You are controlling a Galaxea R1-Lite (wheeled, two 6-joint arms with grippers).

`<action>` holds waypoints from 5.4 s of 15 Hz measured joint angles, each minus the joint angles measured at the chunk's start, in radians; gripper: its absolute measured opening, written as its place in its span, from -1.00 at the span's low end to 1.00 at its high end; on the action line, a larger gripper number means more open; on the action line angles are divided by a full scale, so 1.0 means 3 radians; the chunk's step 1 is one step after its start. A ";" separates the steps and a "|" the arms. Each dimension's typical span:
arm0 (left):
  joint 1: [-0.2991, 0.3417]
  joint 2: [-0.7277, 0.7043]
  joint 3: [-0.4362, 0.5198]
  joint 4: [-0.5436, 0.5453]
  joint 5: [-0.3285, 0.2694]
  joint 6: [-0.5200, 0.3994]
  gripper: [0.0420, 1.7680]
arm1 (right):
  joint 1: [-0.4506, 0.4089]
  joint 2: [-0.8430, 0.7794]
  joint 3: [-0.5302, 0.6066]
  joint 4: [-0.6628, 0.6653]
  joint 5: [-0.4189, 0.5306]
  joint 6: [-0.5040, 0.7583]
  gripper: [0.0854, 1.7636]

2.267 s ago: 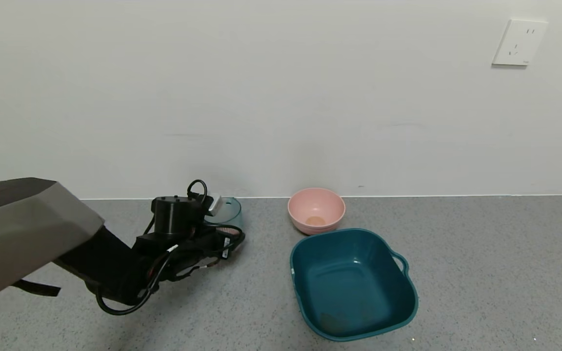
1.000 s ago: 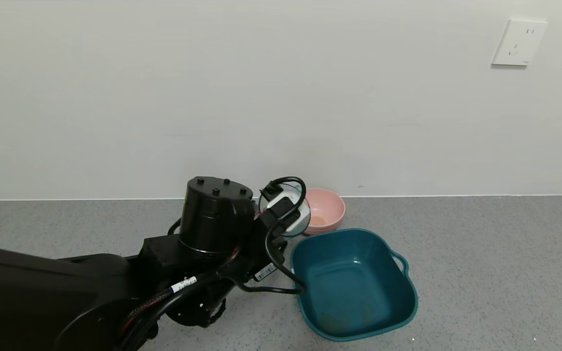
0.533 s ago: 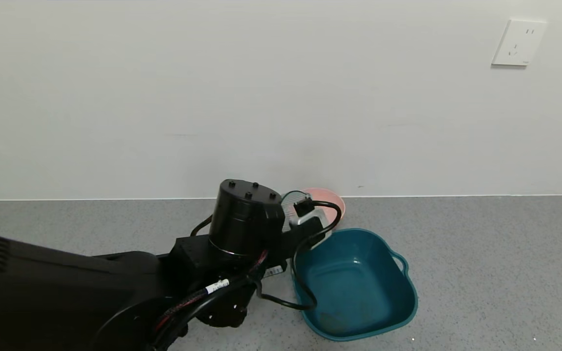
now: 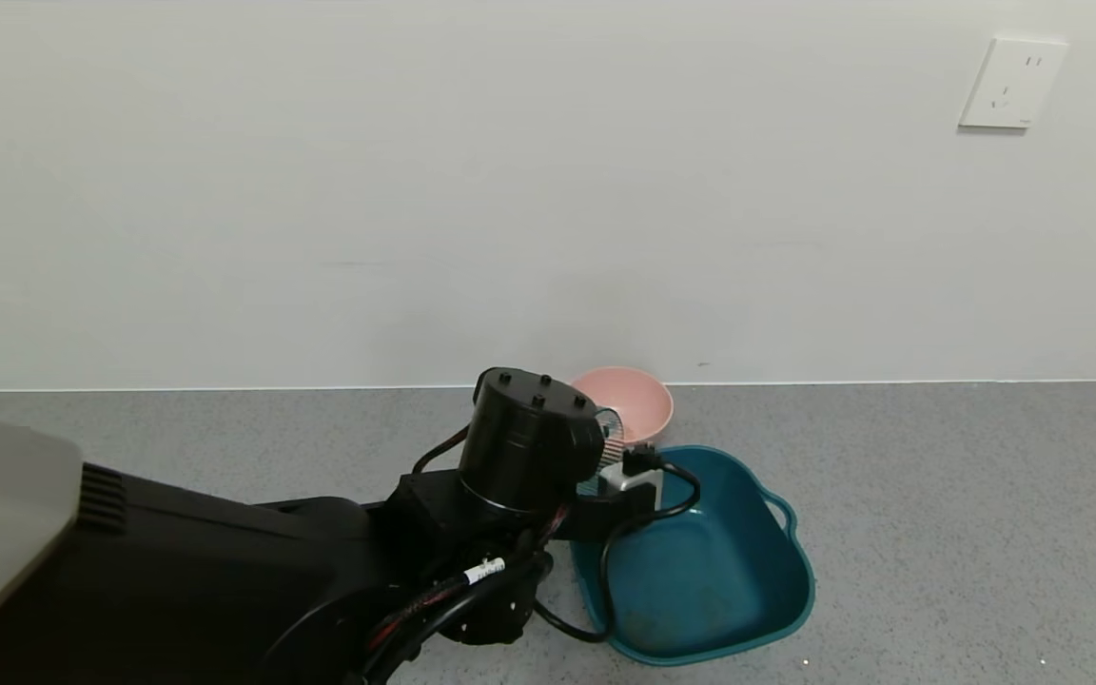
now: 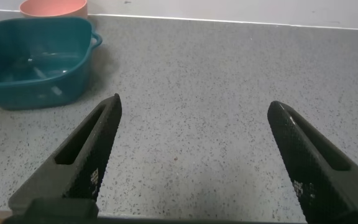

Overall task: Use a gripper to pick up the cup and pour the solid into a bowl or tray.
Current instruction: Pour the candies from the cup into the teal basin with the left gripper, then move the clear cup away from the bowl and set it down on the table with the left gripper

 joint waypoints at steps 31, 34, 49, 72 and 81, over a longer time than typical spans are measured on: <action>-0.0409 0.0297 -0.0592 -0.0004 0.0749 0.3170 0.41 | -0.0003 0.0000 0.0000 0.0001 0.0001 -0.0001 0.94; -0.0416 0.0262 -0.0582 -0.0004 0.0748 0.3491 0.41 | -0.0003 0.0000 0.0000 0.0001 -0.0001 0.0000 0.94; -0.0378 0.0029 -0.0779 0.0001 0.0862 0.3452 0.41 | -0.0003 0.0000 0.0000 0.0000 0.0000 0.0000 0.94; 0.0432 -0.0638 0.0291 0.0064 -0.0164 -0.1813 0.41 | -0.0003 0.0000 0.0000 0.0001 0.0000 0.0000 0.94; 0.1043 -0.0912 0.0710 0.0013 -0.2005 -0.3710 0.41 | -0.0004 0.0000 0.0000 0.0000 -0.0001 0.0000 0.94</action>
